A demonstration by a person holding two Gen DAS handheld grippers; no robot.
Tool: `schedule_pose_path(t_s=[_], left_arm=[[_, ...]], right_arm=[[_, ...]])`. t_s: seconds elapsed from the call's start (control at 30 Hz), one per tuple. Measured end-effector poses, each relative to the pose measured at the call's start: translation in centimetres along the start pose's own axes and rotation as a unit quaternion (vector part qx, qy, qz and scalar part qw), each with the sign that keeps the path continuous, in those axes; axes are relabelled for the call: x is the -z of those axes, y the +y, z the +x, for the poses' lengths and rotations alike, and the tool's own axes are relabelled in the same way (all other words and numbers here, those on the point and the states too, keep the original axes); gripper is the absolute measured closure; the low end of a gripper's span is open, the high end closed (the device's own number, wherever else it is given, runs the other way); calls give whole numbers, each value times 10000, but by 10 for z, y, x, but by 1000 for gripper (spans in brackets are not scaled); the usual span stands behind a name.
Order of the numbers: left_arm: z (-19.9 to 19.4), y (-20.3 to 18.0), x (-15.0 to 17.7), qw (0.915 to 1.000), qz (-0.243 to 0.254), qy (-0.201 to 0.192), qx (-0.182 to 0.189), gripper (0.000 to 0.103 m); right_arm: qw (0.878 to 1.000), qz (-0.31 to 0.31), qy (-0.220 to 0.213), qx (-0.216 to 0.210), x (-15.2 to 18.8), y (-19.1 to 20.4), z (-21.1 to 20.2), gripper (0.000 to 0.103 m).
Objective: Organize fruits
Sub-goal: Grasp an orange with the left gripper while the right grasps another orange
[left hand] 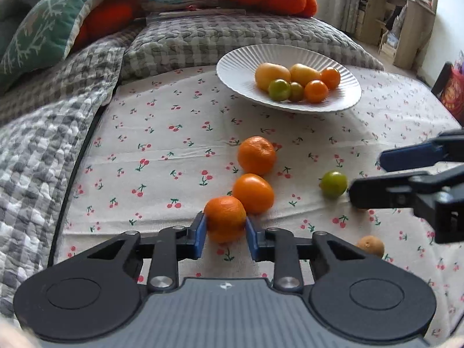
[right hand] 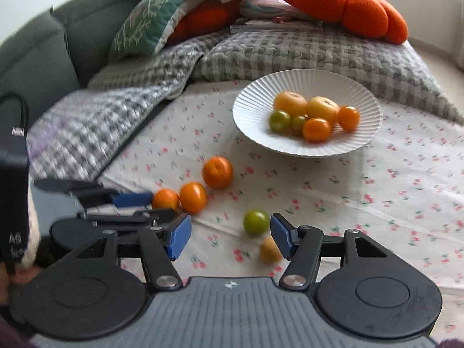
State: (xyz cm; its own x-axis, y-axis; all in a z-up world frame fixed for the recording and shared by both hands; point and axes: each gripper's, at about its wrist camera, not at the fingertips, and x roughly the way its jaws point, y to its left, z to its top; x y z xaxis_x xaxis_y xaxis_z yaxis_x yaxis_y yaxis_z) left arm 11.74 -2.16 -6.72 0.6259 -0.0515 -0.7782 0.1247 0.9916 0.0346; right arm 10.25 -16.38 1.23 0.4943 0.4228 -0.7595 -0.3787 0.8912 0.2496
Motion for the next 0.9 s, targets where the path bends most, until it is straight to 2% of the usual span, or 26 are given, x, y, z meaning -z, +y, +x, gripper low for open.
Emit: schedule_pose_path(t_s=[0.13,0.33,0.6,0.77,0.9], left_arm=[[-1,6,-1,9998,-187,26,73,82],[-1,8,-3,9996,-277,23,92,83],[0,13,-3,9993,-361,45,-12,83],[1,26,-4,9982,-586,87,-128,82],[2,25,-3,9983,-556,102,-128,81]], right_arm=[[9995,226,-37,-235,-5,2,17,46],[9993,331,-113,-91,-11,-4,30,47],[9963,624,69,-582,-12,2,55,48],[9965,581,120,-591,-12,9,68,53],[9972,475,113,-572,-10,13,79,61]])
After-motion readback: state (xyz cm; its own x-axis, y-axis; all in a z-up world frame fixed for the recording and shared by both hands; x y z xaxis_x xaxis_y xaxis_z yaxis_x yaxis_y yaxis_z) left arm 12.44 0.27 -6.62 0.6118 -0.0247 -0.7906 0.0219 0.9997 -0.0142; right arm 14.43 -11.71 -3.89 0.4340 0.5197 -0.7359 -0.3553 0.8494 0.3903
